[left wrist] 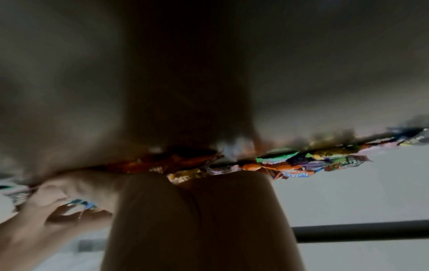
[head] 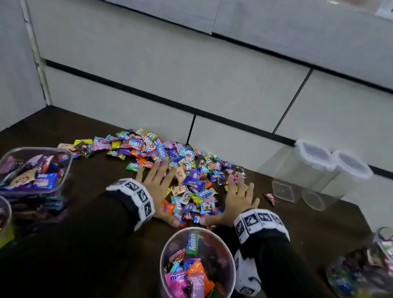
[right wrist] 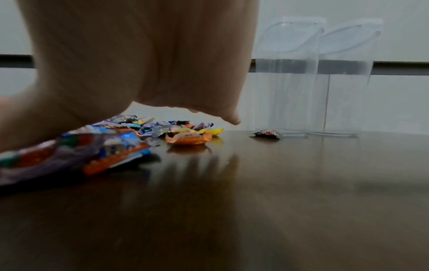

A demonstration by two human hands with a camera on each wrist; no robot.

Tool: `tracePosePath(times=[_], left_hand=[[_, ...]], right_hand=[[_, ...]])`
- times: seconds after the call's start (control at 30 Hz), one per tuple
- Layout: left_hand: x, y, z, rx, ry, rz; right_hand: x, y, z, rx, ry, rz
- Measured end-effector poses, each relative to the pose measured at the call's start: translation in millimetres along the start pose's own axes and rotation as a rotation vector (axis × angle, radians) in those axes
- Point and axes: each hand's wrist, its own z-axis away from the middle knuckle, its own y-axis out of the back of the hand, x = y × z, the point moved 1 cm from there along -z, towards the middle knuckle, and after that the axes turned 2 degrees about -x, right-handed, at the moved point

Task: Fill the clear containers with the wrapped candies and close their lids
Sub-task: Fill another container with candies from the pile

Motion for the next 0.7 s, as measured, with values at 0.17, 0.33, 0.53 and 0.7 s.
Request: tracePosePath(times=[0.17, 0.33, 0.53, 0.7], left_hand=[[-1.0, 22.4, -22.5, -0.037, -0.105, -0.087], [8.7, 25.6, -22.8, 0.052, -0.244, -0.174], [28.5, 24.7, -5.8, 0.197, -0.206, -0.156], [25.5, 28.7, 9.8, 0.12, -0.235, 0.045]], right_hand=[[-8.6, 0.5, -26.5, 0.003, 0.131, -0.017], [-27.2, 3.3, -32.9, -0.031, 0.392, 0.021], [-36.2, 5.3, -18.2, 0.07, 0.453, 0.149], [-30.6, -3.3, 0.8, 0.064, 0.475, 0.009]])
